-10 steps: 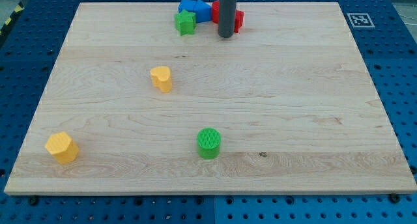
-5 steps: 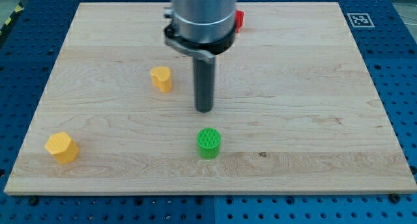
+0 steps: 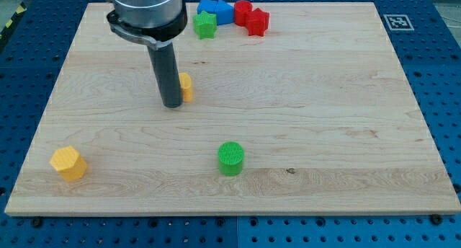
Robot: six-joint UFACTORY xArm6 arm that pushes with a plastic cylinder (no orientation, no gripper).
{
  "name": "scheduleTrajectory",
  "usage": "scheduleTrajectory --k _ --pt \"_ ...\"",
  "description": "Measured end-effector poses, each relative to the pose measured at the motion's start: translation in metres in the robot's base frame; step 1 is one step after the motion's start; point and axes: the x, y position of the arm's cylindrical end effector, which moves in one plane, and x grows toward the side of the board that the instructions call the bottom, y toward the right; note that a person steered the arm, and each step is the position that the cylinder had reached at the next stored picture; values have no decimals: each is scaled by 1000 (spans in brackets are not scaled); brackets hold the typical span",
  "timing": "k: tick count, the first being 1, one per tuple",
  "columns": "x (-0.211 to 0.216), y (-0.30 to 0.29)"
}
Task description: Place the yellow heart at the bottom of the blue triangle
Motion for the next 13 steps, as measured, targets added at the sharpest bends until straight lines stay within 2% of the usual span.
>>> scheduleTrajectory --k 3,4,8,13 --pt "-53 0" --pt "-63 16" --pt "-68 97" --pt "-82 89"
